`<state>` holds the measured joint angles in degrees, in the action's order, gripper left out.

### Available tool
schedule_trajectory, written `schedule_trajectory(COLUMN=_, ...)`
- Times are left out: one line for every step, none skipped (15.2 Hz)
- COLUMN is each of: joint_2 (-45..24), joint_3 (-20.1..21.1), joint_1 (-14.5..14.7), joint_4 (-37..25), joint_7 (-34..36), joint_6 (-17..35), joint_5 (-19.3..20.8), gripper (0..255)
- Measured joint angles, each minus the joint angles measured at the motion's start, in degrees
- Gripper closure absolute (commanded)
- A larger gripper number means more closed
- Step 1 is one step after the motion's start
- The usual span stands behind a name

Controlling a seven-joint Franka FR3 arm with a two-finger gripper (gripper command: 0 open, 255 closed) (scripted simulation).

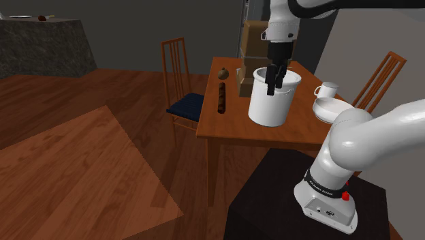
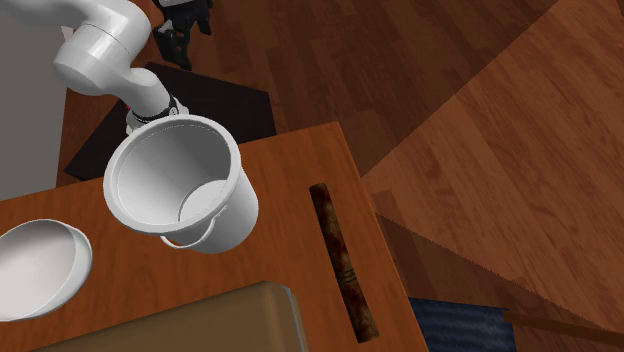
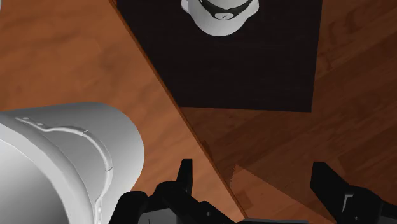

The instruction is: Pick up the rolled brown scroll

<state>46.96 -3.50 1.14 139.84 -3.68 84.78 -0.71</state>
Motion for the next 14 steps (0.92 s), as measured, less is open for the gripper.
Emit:
schedule_trajectory(joint_2=0.0, joint_3=0.0, joint_1=0.0, joint_4=0.0, joint_7=0.0, joint_6=0.0, joint_5=0.0, gripper=0)
schedule_trajectory(joint_2=-1.0, joint_3=0.0, joint_1=-0.2, joint_4=-0.2, joint_7=0.4, joint_6=0.8, joint_5=-0.1, gripper=0)
schedule_trajectory(joint_2=-2.0, joint_3=0.0, joint_1=-0.4, joint_4=0.0, joint_7=1.1, joint_6=2.2, joint_5=-0.3, gripper=0)
schedule_trajectory(joint_2=-3.7, joint_3=-0.1, joint_1=-0.8, joint_4=-0.4, joint_7=1.7, joint_6=3.7, joint_5=-0.3, gripper=0)
schedule_trajectory(joint_2=-5.7, joint_3=-0.2, joint_1=-1.1, joint_4=-0.7, joint_7=2.5, joint_6=5.6, joint_5=-0.5, gripper=0)
schedule_trajectory(joint_2=-7.9, joint_3=-0.3, joint_1=-1.5, joint_4=-1.4, joint_7=3.3, joint_6=7.3, joint_5=-0.6, gripper=0)
schedule_trajectory(joint_2=-9.6, joint_3=-0.2, joint_1=-1.8, joint_4=-1.7, joint_7=4.3, joint_6=8.8, joint_5=-0.9, gripper=0)
schedule_trajectory(joint_2=-11.3, joint_3=-0.2, joint_1=-2.1, joint_4=-1.9, joint_7=5.2, joint_6=10.6, joint_5=-1.1, gripper=0)
schedule_trajectory(joint_2=-13.3, joint_3=-0.4, joint_1=-2.4, joint_4=-2.6, joint_7=6.0, joint_6=12.1, joint_5=-1.3, gripper=0)
schedule_trajectory(joint_2=-16.0, joint_3=-0.6, joint_1=-2.7, joint_4=-3.5, joint_7=6.6, joint_6=14.1, joint_5=-1.4, gripper=0)
schedule_trajectory(joint_2=-17.5, joint_3=-0.9, joint_1=-3.2, joint_4=-3.8, joint_7=7.2, joint_6=15.5, joint_5=-1.5, gripper=0)
schedule_trajectory(joint_2=-19.7, joint_3=-1.2, joint_1=-3.5, joint_4=-4.6, joint_7=7.8, joint_6=17.2, joint_5=-1.6, gripper=0)
schedule_trajectory(joint_2=-21.7, joint_3=-1.2, joint_1=-3.8, joint_4=-5.3, joint_7=8.7, joint_6=18.7, joint_5=-1.9, gripper=0)
schedule_trajectory(joint_2=-23.7, joint_3=-1.2, joint_1=-3.9, joint_4=-6.3, joint_7=9.7, joint_6=20.0, joint_5=-2.2, gripper=0)
